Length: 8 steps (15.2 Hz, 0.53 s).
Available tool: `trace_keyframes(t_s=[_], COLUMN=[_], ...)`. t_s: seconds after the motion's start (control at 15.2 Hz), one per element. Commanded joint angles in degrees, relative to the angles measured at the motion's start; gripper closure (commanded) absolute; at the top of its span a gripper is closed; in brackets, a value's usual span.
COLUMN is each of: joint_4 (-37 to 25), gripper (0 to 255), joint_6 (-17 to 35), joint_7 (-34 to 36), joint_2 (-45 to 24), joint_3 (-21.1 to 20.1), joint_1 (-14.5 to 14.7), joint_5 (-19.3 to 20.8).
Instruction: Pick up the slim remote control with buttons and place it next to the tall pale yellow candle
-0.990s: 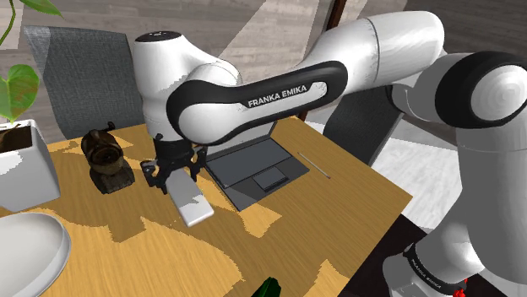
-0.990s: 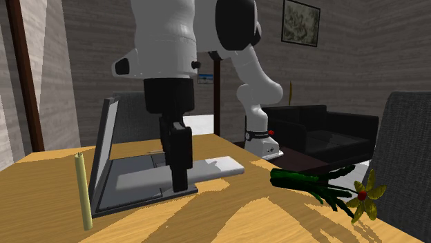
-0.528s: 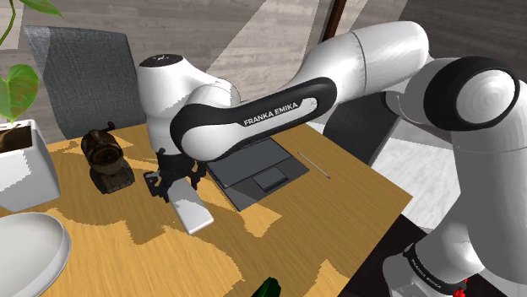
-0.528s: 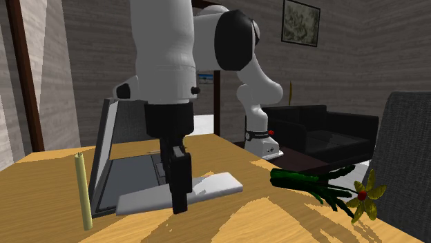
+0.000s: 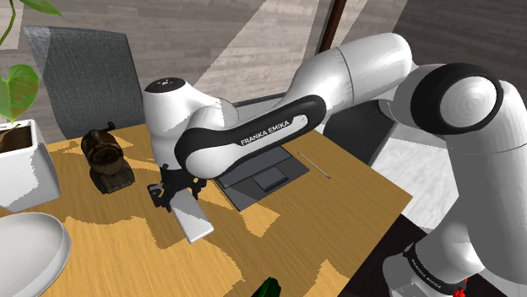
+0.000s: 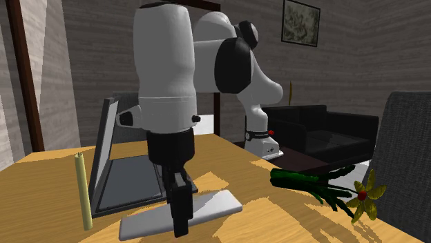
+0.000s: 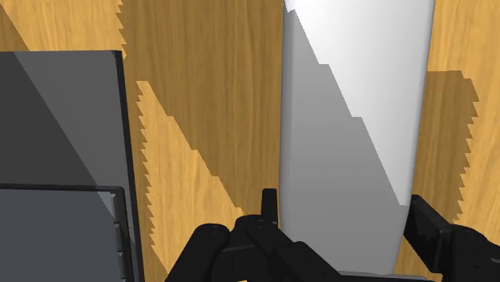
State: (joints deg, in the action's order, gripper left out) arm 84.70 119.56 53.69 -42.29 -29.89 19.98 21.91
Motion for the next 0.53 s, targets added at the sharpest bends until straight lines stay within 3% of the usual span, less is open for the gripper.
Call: trace_keyframes(t_s=[0.0,0.46], joint_4=[0.07,0.41], gripper=[255,255], joint_6=[0.93,2.99], joint_7=[0.24,0.65], joint_2=[-0.84,-2.64], joint_3=[0.30,1.00], joint_1=[0.25,0.64], joint_5=[0.39,1.21])
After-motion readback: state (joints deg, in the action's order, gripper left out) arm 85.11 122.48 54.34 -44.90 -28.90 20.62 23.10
